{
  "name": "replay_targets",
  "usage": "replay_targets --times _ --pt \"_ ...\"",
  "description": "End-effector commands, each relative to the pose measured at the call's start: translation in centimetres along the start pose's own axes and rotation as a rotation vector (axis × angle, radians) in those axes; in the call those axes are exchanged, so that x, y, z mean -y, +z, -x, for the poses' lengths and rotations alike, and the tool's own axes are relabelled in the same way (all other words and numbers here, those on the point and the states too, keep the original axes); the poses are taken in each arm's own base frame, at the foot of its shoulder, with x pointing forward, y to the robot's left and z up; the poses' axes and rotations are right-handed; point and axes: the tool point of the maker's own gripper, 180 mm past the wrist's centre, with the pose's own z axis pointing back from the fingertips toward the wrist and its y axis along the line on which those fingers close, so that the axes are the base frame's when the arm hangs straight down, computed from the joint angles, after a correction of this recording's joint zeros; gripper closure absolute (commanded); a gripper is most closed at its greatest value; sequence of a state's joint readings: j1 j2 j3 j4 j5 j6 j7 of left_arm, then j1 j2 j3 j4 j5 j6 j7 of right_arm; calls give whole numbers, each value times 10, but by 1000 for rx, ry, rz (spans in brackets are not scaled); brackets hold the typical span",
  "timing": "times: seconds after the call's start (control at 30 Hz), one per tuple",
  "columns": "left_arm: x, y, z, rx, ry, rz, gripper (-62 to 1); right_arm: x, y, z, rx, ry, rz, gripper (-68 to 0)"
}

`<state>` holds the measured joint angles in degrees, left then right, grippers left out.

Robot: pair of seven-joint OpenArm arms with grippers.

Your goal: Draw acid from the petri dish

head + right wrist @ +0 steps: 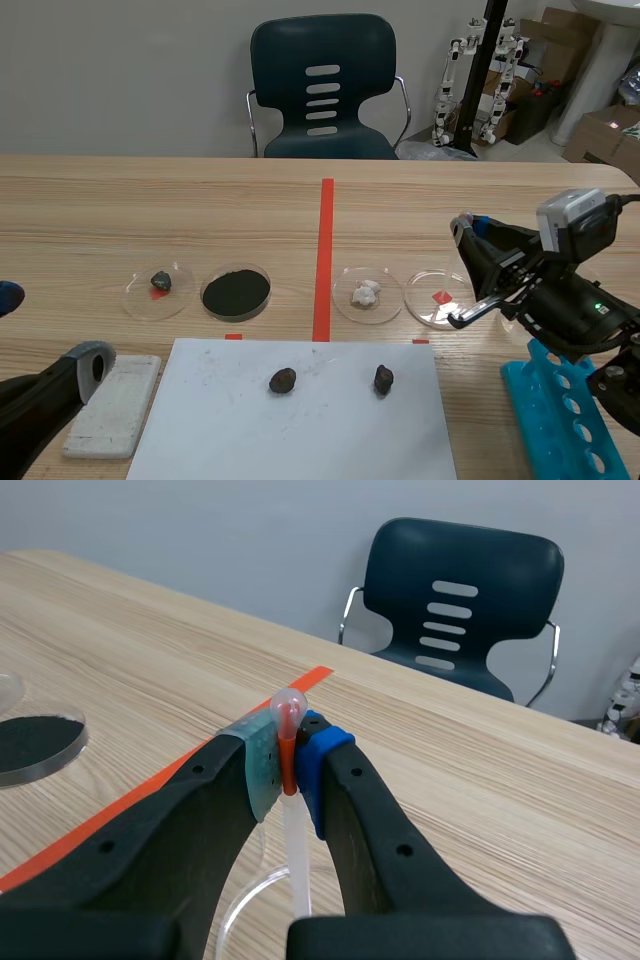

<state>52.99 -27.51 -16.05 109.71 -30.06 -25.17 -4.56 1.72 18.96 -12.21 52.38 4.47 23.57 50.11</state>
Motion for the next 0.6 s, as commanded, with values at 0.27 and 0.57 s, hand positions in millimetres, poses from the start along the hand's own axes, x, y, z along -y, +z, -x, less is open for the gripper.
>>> replay_targets --times 0.27,0.57 --pt "1 0 -9 30 -2 3 -623 7 -7 -12 39 13 8 -13" --pt "1 0 -9 30 -2 3 -623 6 -3 -9 27 7 9 -13"
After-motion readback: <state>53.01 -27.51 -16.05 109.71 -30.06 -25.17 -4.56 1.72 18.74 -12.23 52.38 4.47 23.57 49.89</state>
